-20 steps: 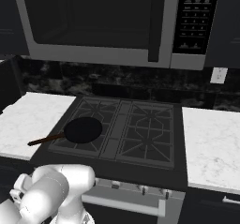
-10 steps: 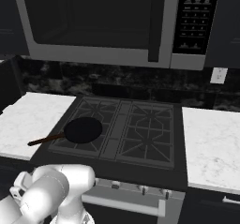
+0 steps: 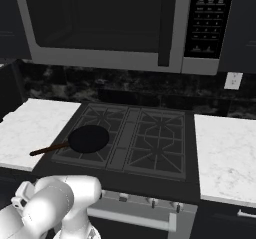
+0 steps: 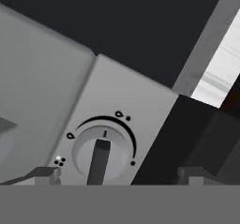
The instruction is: Turn off the front left burner of the stove.
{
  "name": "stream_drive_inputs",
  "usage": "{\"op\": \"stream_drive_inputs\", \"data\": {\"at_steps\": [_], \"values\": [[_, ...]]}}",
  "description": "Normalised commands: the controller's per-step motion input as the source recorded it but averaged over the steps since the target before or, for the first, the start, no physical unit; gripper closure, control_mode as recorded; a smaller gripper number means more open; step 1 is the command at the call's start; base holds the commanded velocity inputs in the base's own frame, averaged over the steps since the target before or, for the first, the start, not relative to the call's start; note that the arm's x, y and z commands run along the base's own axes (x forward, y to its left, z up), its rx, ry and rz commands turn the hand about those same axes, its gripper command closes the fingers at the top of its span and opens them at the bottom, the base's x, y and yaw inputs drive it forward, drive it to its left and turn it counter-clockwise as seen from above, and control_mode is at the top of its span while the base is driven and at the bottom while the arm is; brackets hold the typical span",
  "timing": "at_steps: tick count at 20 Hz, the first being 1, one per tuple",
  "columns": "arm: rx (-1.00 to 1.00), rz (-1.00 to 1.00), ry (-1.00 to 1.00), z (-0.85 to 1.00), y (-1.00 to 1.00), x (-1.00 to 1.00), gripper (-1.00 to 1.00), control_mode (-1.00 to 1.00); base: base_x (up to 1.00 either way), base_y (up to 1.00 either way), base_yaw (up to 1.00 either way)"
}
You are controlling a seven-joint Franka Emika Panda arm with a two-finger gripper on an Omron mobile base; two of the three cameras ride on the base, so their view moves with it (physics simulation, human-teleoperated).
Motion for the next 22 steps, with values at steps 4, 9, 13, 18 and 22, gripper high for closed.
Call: {"op": "stream_drive_inputs", "data": {"at_steps": [4,9,13,18,22], "values": [[0.0,0.0,0.0,-0.09,-0.16,-0.08,-1.0,-1.0,0.0,0.0,0.0],[0.0,0.0,0.0,-0.08,-0.04,0.0,-1.0,-1.0,0.0,0.0,0.0],[0.03,0.0,-0.03,-0.04,0.03,0.01,-1.0,-1.0,0.0,0.0,0.0],[0.07,0.0,0.0,-0.17,0.01,0.04,-1.0,-1.0,0.0,0.0,0.0],[0.02,0.0,-0.03,-0.13,0.08,0.26,-1.0,-1.0,0.0,0.0,0.0]]}}
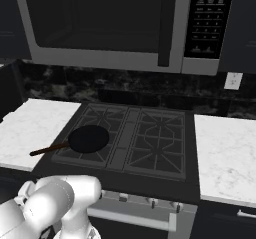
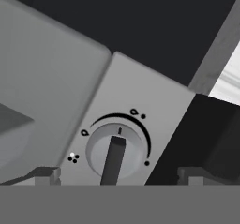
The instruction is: Turn off the front left burner of the stove.
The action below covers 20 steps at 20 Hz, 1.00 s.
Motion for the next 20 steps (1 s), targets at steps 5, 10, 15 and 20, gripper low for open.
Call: {"op": "stream_drive_inputs", "data": {"at_steps": [5,10,15,20], "values": [[0.0,0.0,-0.03,-0.11,0.2,0.24,1.0,-1.0,0.0,0.0,0.0],[0.0,0.0,-0.05,-0.14,0.08,0.28,1.0,-1.0,0.0,0.0,0.0],[0.0,0.0,-0.06,-0.06,0.0,0.31,1.0,-1.0,0.0,0.0,0.0],[0.22,-0.1,-0.01,-0.01,-0.16,0.35,1.0,-1.0,0.0,0.0,0.0]]}}
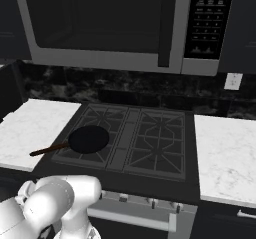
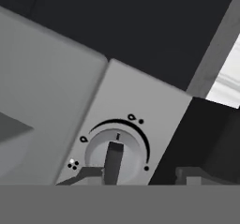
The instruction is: Turn off the front left burner of the stove.
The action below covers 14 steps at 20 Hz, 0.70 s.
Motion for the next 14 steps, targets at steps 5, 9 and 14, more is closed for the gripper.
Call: {"op": "stream_drive_inputs", "data": {"at_steps": [5,9,14], "values": [[0.49,-0.31,-0.03,0.0,-0.58,0.19,1.0,-1.0,0.0,0.0,0.0],[0.66,-0.44,-0.09,0.0,-0.71,0.07,1.0,-1.0,0.0,0.0,0.0],[0.71,-0.49,-0.15,0.0,-0.56,0.25,1.0,-1.0,0.0,0.0,0.0]]}}
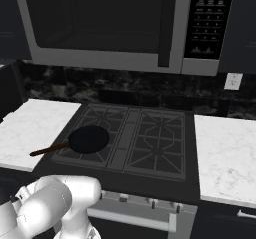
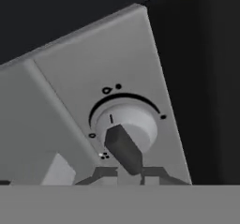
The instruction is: Turn off the front left burner of the stove.
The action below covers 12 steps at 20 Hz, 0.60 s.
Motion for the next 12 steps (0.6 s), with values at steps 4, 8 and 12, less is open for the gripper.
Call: {"op": "stream_drive_inputs", "data": {"at_steps": [4,8,12], "values": [[0.72,-0.49,-0.14,0.0,-0.46,0.42,1.0,-1.0,0.0,0.0,0.0],[0.71,-0.39,-0.16,0.0,-0.5,0.25,1.0,-1.0,0.0,0.0,0.0],[0.62,-0.35,-0.28,0.12,-0.49,0.18,1.0,-1.0,0.0,0.0,0.0]]}}
